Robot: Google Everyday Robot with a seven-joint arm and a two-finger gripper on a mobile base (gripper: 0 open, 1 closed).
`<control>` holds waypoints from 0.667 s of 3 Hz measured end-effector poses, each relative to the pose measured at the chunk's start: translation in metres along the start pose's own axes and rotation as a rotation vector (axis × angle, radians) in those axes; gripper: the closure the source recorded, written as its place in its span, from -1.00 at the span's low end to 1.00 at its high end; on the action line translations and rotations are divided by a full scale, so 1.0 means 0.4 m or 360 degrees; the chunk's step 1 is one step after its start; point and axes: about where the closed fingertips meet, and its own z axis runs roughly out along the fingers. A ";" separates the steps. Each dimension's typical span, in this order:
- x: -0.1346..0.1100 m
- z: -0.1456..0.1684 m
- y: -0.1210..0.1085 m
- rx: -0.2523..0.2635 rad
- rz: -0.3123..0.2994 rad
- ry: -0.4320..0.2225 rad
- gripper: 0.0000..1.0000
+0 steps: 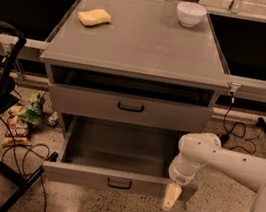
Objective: Open middle drawer
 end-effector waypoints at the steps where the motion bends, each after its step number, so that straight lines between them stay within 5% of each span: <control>1: -0.003 0.011 0.002 -0.0008 -0.0008 0.0000 -1.00; 2: 0.034 0.081 0.080 -0.0108 0.0011 0.0010 -0.61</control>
Offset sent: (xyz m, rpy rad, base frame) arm -0.0920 -0.0089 -0.0710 0.0181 0.1670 -0.0038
